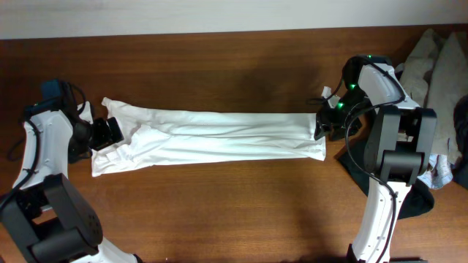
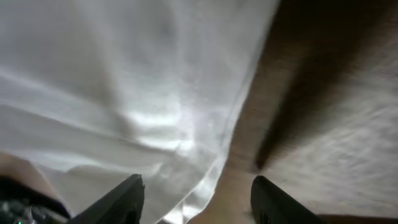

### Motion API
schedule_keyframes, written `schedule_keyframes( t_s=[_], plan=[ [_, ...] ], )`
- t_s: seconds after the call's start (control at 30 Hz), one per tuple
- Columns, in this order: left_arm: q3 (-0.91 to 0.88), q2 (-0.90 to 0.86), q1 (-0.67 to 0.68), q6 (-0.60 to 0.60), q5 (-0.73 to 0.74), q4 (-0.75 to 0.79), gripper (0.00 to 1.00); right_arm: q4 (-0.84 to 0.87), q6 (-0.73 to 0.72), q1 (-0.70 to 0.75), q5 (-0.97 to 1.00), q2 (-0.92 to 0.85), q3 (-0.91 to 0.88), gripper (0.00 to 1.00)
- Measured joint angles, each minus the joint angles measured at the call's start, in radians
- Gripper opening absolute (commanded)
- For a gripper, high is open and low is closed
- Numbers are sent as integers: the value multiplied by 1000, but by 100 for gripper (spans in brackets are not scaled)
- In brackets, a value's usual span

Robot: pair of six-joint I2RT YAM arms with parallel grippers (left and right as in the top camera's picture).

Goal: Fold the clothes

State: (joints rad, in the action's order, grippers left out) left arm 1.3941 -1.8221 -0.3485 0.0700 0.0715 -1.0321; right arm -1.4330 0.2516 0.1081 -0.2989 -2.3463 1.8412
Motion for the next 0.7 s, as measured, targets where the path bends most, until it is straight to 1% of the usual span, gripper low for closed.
schedule_keyframes(
  t_s=[0.07,0.2,0.23,0.3,0.33,0.47,0.53,0.6,0.7],
  plan=[
    [0,0,0,2,3,-14,99,-14,-1,-6,-12,0,0,62],
    [0,0,0,2,4,-20,99,-19,-1,-66,-22,0,-4,61],
    [0,0,0,2,4,-22,99,-10,-1,-81,-21,0,-14,52],
    [0,0,0,2,5,-27,99,12,-2,-102,-21,0,-42,13],
    [0,0,0,2,7,-30,99,37,-9,-105,-21,3,-58,4],
    [0,0,0,2,7,-34,99,71,-90,-103,-13,6,-76,4],
    [0,0,0,2,7,-38,99,72,-141,-108,35,6,-52,4],
    [0,0,0,2,7,-40,99,73,-199,-113,133,2,13,4],
    [0,0,0,2,7,-45,99,10,-252,-121,221,2,153,4]
  ],
)
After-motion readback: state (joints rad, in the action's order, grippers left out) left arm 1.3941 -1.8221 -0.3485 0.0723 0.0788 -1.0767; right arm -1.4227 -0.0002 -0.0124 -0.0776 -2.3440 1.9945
